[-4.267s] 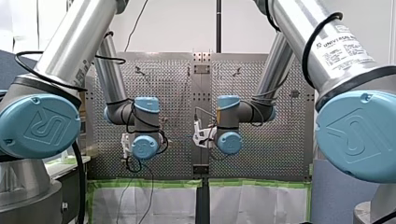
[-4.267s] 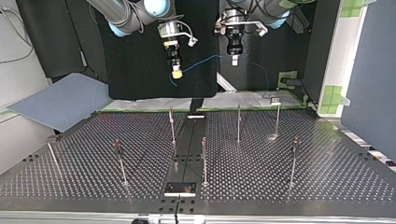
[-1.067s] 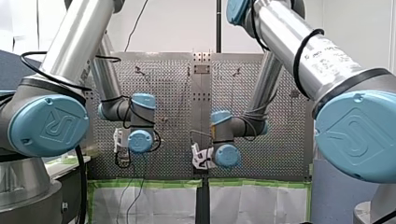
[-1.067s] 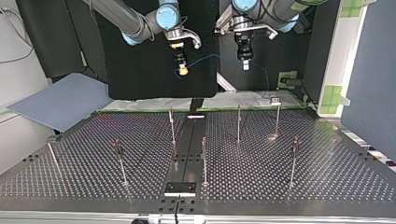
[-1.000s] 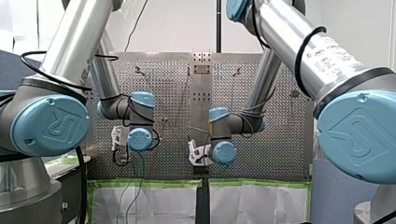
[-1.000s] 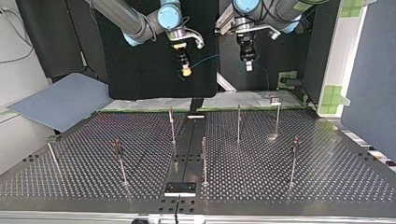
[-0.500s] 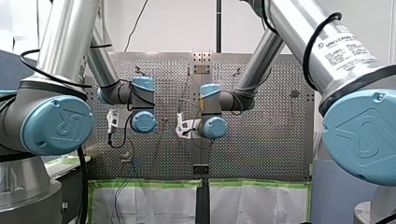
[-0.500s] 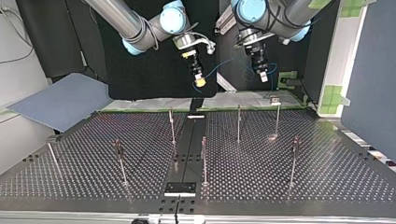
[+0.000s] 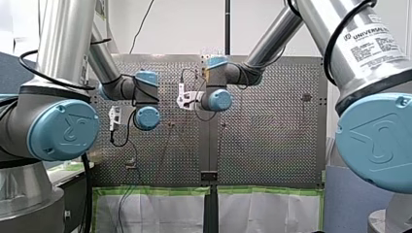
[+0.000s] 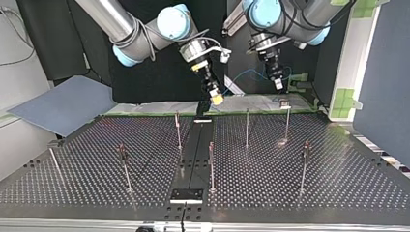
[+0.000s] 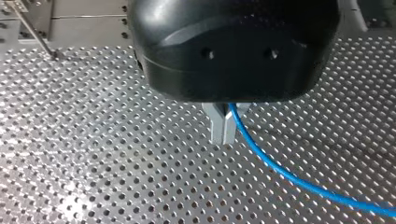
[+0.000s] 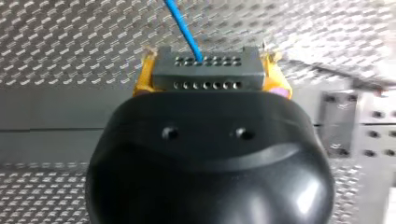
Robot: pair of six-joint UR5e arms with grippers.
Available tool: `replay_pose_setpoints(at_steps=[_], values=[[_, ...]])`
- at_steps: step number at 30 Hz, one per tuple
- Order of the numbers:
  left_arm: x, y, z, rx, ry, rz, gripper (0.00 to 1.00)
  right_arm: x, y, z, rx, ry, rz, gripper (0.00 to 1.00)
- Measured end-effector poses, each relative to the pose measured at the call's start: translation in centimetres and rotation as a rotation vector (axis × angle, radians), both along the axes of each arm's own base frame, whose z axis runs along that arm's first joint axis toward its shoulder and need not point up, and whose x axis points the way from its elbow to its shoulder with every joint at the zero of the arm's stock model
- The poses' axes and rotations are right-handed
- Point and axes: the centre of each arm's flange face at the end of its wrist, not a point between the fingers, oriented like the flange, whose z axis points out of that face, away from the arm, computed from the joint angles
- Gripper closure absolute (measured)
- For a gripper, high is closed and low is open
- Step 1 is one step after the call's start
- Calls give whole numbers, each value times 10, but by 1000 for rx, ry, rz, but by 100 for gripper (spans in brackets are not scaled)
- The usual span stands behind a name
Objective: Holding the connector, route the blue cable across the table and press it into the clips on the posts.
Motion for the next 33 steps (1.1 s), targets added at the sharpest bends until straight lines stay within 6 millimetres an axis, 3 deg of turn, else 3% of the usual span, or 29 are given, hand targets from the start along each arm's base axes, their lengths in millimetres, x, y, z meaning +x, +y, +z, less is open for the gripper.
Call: replay_pose_setpoints(at_steps=[8, 17, 21, 28, 33], values=[[14, 1, 10, -52, -19, -3, 100, 6, -3, 63, -46, -55, 12, 100], [19, 11, 20, -86, -29, 9, 100, 21, -9, 97, -85, -100, 28, 100], [23, 24, 33, -122, -47, 10, 100, 29, -10, 103, -94, -108, 39, 100], [28, 42, 54, -178, -95, 6, 100, 49, -5, 95, -75, -73, 60, 100], [37, 54, 78, -220, -158, 1, 100, 57, -2, 105, -72, -70, 63, 100]])
